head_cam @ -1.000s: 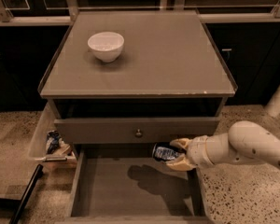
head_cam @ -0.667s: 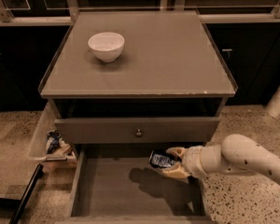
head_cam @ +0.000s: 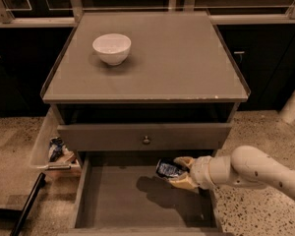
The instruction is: Place pepsi can into middle drawer
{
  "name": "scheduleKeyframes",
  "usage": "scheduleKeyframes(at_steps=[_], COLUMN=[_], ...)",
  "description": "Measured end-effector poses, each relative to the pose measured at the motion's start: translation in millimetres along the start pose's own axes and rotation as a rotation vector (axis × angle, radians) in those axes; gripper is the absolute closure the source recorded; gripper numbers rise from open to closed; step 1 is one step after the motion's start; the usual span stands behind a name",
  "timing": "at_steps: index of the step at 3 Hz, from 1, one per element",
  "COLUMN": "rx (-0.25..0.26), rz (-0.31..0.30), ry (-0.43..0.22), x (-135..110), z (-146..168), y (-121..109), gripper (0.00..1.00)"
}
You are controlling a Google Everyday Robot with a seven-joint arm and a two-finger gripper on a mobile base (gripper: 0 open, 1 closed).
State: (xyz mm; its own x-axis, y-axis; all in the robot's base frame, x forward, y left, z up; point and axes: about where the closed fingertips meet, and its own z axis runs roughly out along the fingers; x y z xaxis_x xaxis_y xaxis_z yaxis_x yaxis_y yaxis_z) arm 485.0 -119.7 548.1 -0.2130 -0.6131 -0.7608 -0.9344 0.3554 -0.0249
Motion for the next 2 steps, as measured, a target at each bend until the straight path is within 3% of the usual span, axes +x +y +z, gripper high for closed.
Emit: scheduleKeyframes(at_steps=[2], rx=[0.03], rz=[0.042], ry=[-0.04], x=[42], z=[63], y=[-4], gripper=[1.0])
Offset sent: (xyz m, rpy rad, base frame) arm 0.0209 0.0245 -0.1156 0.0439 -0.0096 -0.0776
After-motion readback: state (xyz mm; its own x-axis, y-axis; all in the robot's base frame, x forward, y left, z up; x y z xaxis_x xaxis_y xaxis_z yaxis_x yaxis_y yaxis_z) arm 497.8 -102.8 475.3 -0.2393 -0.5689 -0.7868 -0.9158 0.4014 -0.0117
